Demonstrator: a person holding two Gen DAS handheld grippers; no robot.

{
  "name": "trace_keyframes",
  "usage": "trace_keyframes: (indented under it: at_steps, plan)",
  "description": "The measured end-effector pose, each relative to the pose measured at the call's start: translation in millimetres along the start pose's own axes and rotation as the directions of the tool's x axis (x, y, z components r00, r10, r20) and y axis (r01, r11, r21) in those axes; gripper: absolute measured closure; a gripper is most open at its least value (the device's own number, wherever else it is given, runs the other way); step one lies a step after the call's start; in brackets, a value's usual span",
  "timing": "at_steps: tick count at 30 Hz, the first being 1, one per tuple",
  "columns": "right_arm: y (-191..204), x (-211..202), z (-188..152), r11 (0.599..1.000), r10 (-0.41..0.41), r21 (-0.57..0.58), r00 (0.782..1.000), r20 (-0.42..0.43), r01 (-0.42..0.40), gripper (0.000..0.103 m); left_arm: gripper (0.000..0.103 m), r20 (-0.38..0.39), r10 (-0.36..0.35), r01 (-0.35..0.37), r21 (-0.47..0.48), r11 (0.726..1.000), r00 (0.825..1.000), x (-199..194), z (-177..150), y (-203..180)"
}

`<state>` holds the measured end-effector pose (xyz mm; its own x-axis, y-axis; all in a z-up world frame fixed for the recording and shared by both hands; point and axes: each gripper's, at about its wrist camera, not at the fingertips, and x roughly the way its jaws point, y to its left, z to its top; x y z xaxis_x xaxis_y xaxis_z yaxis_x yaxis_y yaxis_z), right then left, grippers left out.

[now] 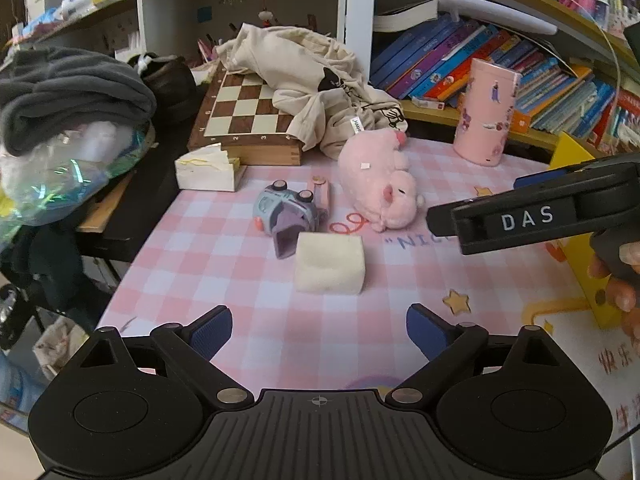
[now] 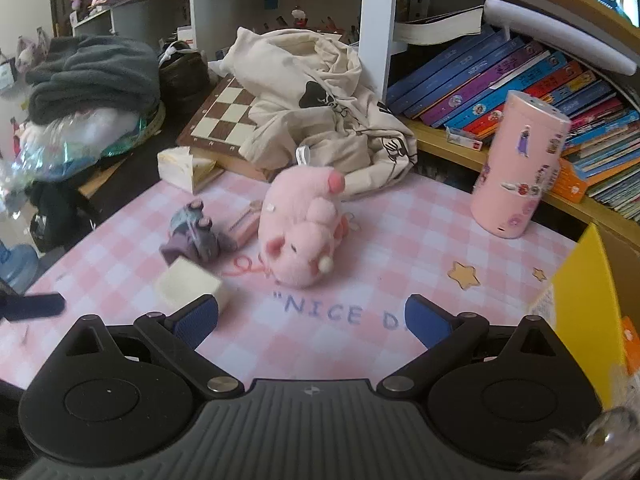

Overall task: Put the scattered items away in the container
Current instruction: 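Move the left tool toward the white foam cube while the right tool approaches the pink pig plush, then grasp the white foam cube with the left tool while the right tool grasps the pink pig plush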

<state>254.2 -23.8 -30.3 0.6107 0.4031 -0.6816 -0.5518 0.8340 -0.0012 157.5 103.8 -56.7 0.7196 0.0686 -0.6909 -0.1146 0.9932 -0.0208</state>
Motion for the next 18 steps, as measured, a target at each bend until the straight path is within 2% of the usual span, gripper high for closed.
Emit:
trace_keyframes:
  at_steps: [2, 10, 13, 18]
  plan:
    - [-1.2, 9.2, 6.0, 1.0, 0.006, 0.009, 1.0, 0.002, -0.006, 0.003, 0.009, 0.004, 0.001, -0.001, -0.01, 1.0, 1.0, 10.0, 4.6, 0.3]
    - [-11.7, 51.8, 24.7, 0.999, 0.02, 0.044, 0.999, -0.03, -0.019, 0.005, 0.023, -0.015, 0.009, -0.009, -0.015, 1.0, 1.0, 50.8, 20.7, -5.0]
    - [-14.1, 64.1, 29.8, 0.998, 0.029, 0.051, 0.999, -0.038, -0.027, 0.005, 0.025, -0.025, 0.012, -0.012, -0.02, 1.0, 1.0, 61.5, 23.9, -7.0]
    - [-16.4, 82.2, 35.6, 0.998, 0.045, 0.051, 0.998, -0.053, -0.042, 0.005, 0.033, -0.046, 0.019, -0.021, -0.03, 0.999, 0.999, 75.8, 27.9, -9.8]
